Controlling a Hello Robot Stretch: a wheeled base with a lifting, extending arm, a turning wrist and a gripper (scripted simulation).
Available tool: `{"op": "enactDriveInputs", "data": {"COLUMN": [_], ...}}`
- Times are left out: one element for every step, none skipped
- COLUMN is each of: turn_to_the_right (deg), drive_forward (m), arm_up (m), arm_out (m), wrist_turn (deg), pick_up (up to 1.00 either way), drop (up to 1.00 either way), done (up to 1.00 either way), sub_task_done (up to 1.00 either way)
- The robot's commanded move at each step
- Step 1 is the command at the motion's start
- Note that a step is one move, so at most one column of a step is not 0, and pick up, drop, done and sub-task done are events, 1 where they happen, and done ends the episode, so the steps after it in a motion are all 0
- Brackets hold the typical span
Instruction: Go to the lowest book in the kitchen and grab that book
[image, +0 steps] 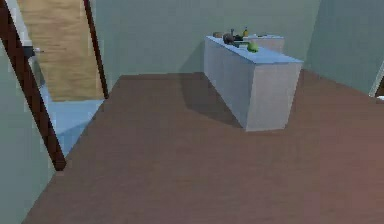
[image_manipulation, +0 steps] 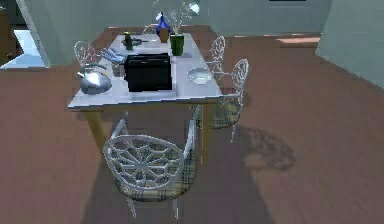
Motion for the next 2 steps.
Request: {"op": "enactDriveInputs", "data": {"turn_to_the_right": [0.0,3.0], "drive_forward": [1.0,0.0], "arm_up": [0.0,0.0], "arm_out": [0.0,0.0], "wrist_turn": [0.0,0.0], "pick_up": [0.0,0.0], "drop": [0.0,0.0], "done": [0.0,0.0], "sub_task_done": [0.0,0.0]}}
